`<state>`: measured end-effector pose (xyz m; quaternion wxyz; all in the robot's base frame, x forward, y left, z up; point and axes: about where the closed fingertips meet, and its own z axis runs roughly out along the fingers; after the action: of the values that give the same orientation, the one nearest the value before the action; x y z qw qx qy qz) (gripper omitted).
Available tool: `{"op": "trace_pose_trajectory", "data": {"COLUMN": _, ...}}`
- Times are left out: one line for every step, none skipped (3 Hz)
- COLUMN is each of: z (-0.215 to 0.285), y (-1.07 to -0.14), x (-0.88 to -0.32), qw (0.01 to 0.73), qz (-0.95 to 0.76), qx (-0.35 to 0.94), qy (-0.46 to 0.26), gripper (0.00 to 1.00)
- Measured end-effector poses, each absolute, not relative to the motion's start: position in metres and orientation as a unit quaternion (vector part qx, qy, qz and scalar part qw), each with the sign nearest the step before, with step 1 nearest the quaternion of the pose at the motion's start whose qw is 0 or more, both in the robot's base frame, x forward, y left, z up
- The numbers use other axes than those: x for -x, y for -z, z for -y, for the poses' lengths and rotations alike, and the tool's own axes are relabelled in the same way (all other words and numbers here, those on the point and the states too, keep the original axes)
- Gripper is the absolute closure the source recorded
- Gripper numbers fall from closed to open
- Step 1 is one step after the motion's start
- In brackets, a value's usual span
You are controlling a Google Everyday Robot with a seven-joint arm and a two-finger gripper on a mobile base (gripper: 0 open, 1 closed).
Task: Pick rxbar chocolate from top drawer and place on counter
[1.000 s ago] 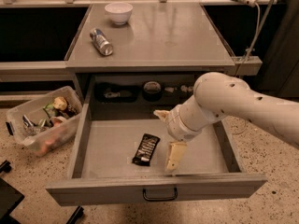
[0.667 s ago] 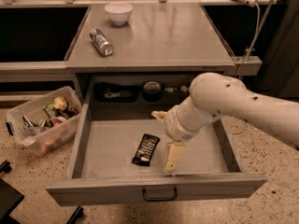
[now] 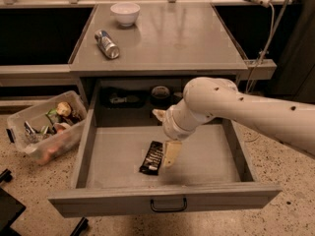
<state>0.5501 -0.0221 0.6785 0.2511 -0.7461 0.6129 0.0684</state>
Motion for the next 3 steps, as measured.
{"op": "trace_pose_trajectory", "data": {"z": 0.010, "y": -0.669, "x": -0.562, "qw": 0.259, "qz": -0.607, "qx": 0.748, "qy": -0.067, "gripper": 0.00}}
{"op": "trace_pose_trajectory", "data": {"z": 0.002, "y": -0.652, "x": -0.563, "qw": 0.255, "qz": -0.606, "qx": 0.749, "qy": -0.084, "gripper": 0.00}}
{"op": "trace_pose_trajectory", "data": {"z": -0.007, "y": -0.641, "x": -0.553, "qw": 0.244, "qz": -0.592, "qx": 0.760, "qy": -0.106, "gripper": 0.00}}
